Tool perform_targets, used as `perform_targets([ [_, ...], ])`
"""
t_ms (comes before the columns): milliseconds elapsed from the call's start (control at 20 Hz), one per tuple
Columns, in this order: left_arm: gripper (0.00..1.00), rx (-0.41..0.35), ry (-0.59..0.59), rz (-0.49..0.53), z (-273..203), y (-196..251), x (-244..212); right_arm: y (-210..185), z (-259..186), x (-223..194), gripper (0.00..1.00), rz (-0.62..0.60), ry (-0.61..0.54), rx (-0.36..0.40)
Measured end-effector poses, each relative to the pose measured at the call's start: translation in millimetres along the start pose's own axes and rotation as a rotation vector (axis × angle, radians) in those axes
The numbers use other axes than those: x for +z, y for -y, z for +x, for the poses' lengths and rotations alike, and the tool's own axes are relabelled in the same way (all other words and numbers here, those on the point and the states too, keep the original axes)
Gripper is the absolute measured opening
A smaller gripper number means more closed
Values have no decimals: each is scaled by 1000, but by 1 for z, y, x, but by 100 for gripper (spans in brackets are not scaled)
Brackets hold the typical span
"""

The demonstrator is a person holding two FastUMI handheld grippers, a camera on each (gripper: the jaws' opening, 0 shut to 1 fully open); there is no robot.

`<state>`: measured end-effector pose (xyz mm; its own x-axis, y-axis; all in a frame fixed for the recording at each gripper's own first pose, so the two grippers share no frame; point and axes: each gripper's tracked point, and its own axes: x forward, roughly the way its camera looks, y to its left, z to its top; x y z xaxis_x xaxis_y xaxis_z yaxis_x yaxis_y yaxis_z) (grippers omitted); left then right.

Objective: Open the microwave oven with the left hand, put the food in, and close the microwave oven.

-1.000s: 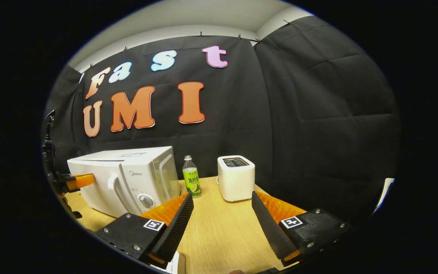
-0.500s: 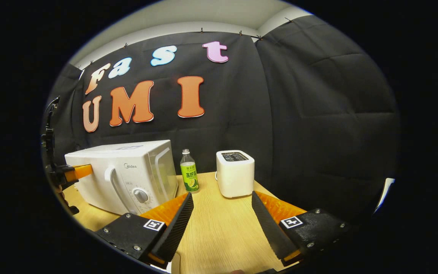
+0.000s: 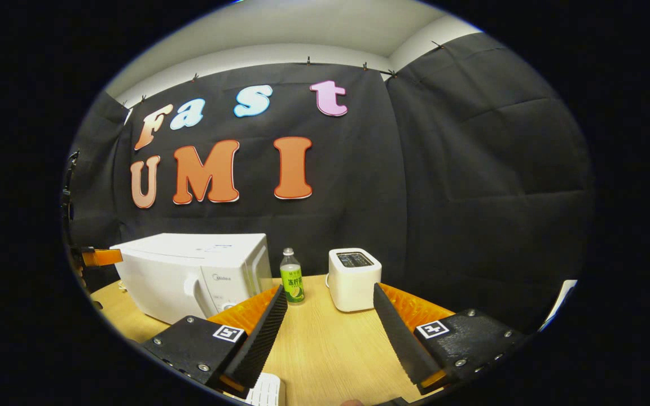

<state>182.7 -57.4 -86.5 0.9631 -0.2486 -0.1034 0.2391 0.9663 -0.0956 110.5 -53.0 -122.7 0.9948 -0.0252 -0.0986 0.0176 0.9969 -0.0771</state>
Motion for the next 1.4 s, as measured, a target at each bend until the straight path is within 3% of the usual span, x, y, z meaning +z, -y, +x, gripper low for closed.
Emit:
perform_targets([
  [150, 13, 39, 53, 60, -39, -35, 39, -17, -8, 19, 95, -10, 16, 18],
  [300, 95, 102, 80, 110, -72, -70, 66, -40, -14, 35, 95, -13, 13, 46],
  [650, 94, 226, 145, 60, -144, -144, 107, -83, -30, 74, 95, -23, 54, 97],
  [750, 100, 242, 160, 54, -156, -157, 112, -89, -33, 75, 95, -33, 51, 101],
  [900, 100, 242, 166, 49, -166, -161, 113, -96, -36, 75, 95, -46, 49, 110],
  [950, 94, 238, 166, 51, -166, -160, 112, -98, -35, 76, 95, -52, 52, 113],
  [1050, 100, 248, 165, 36, -165, -162, 112, -98, -32, 74, 95, -65, 51, 114],
  [1100, 94, 251, 166, 23, -164, -163, 113, -98, -31, 74, 95, -71, 55, 115],
  [1300, 100, 250, 162, 33, -166, -163, 115, -96, -30, 75, 95, -51, 71, 113],
  [1400, 94, 262, 152, 45, -173, -165, 108, -97, -36, 70, 95, -47, 67, 124],
])
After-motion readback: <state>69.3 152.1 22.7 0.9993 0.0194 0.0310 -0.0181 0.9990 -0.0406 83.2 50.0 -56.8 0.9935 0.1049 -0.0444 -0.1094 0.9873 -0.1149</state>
